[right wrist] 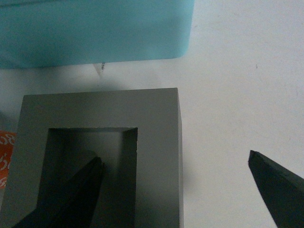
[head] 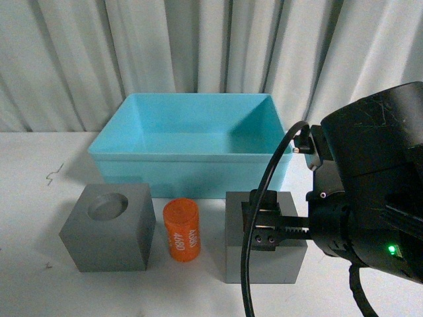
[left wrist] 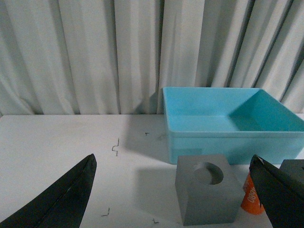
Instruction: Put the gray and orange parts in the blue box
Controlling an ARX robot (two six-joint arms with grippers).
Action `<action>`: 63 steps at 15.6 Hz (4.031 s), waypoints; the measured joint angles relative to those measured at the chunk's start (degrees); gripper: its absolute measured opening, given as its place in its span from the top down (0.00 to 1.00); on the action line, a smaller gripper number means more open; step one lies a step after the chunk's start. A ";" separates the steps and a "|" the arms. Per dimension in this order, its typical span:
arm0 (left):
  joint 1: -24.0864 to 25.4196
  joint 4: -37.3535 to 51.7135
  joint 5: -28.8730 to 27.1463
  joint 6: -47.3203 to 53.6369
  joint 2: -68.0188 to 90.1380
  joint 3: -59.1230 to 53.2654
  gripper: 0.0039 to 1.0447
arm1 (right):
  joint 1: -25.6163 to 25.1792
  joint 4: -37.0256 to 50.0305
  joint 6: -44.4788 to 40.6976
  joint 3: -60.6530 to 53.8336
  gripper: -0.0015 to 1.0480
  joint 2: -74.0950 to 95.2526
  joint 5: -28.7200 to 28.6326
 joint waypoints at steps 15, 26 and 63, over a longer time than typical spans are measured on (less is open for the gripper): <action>0.00 -0.02 0.00 0.00 0.00 0.00 0.06 | -11.19 -5.55 -14.86 29.92 0.82 -5.66 -6.47; 0.00 0.00 0.02 0.00 0.00 0.00 0.06 | -6.73 -21.73 -4.02 56.96 0.82 22.32 -3.76; 0.04 -0.02 0.00 0.00 0.00 0.00 0.06 | -26.25 6.86 -21.09 -46.01 0.98 -83.67 -9.16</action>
